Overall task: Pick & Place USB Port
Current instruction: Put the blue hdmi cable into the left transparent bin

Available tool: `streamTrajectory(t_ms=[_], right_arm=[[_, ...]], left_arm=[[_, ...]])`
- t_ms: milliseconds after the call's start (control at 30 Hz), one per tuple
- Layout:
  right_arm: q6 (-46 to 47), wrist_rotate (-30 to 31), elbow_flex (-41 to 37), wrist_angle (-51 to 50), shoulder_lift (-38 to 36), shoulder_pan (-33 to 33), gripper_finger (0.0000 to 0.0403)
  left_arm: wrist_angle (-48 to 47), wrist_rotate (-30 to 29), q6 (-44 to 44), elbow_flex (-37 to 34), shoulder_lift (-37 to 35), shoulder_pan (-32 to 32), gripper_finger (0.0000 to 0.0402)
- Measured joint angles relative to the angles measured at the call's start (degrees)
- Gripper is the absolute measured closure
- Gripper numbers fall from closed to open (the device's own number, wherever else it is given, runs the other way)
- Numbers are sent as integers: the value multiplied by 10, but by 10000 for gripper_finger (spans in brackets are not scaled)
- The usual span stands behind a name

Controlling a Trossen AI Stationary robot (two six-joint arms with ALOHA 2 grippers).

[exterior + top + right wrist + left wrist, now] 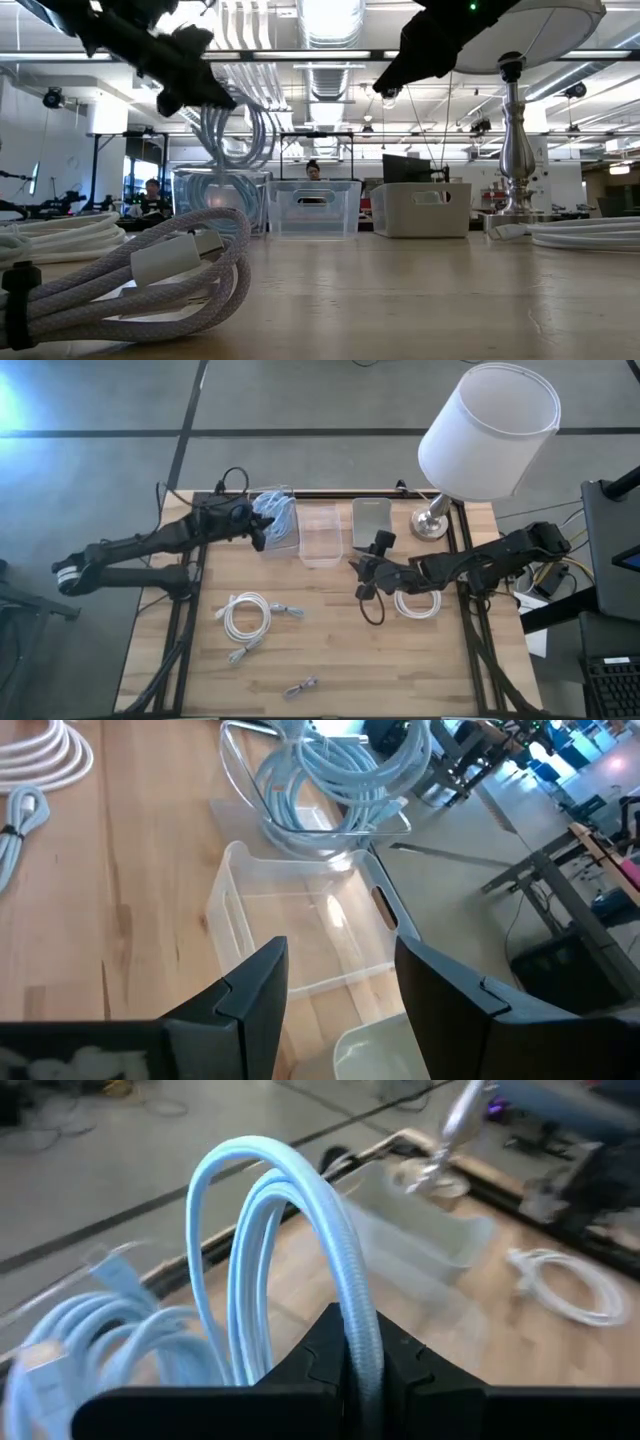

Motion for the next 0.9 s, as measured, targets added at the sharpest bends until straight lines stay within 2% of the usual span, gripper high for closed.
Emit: streamTrajectory(t_ms=[67,200,267,600,900], right_arm=[[0,0,0,0,1,0,220],[0,0,0,0,1,0,220],[0,0,0,0,1,0,220],[0,0,-4,-3,3,0,220],[5,0,-4,-2,4,0,220]], left_arm=[[9,23,-2,0,25,26,379],[54,106,-14,0,84,65,379],[64,124,-25,0,109,77,379],[62,151,-79,0,174,87,365],[13,144,-60,0,151,87,318]])
